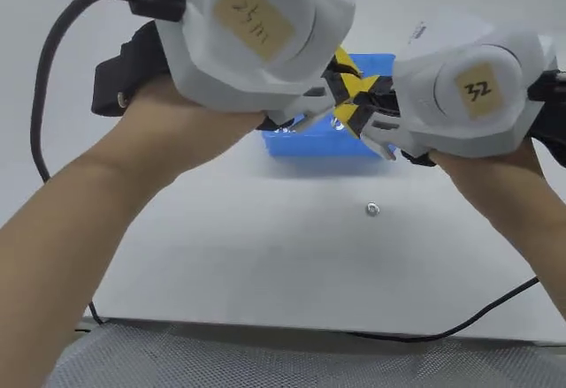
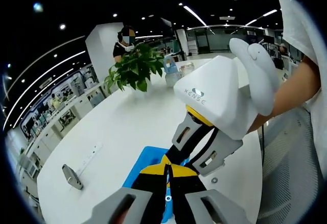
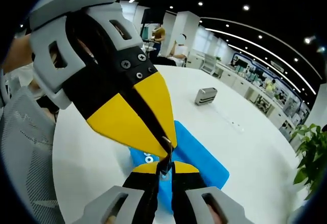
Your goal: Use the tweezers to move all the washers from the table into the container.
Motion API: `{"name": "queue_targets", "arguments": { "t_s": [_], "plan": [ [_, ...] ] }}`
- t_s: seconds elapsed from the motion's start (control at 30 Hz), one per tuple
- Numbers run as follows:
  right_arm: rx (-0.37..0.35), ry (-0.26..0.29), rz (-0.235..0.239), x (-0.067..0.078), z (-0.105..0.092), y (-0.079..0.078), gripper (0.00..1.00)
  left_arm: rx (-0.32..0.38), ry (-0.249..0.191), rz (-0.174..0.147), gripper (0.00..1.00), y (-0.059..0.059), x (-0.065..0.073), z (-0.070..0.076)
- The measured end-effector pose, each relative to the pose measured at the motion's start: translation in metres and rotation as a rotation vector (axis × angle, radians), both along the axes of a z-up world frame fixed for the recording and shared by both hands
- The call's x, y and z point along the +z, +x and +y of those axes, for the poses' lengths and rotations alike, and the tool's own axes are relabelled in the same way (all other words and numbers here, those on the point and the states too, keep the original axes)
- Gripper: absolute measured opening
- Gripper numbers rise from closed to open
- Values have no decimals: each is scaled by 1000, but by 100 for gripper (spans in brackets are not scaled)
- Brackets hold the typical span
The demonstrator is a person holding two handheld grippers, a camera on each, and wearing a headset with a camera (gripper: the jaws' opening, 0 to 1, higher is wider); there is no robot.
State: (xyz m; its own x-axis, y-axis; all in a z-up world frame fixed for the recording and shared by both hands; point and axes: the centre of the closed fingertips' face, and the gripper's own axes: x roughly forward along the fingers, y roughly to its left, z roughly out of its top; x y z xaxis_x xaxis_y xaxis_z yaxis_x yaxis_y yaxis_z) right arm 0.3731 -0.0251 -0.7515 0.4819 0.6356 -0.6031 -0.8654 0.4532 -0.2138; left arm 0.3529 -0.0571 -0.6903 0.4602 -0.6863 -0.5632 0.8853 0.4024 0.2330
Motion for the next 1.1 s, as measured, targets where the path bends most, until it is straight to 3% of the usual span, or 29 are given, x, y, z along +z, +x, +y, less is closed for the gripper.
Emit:
{"name": "queue_targets", "arguments": {
  "t_s": [0.33,0.6,0.87,1.1],
  "plan": [
    [-43,12,62,-20,4,8,5,11,20,29,0,11,-20,4],
    [-60,10,87,-24,5,9,5,13,20,40,0,12,-24,4],
    [-68,37,77,-12,4,3,5,-2,13,24,0,4,-13,3],
    [-92,116,40,17,-6,-8,6,-30,-24,-11,0,-12,15,-4]
  ]
}}
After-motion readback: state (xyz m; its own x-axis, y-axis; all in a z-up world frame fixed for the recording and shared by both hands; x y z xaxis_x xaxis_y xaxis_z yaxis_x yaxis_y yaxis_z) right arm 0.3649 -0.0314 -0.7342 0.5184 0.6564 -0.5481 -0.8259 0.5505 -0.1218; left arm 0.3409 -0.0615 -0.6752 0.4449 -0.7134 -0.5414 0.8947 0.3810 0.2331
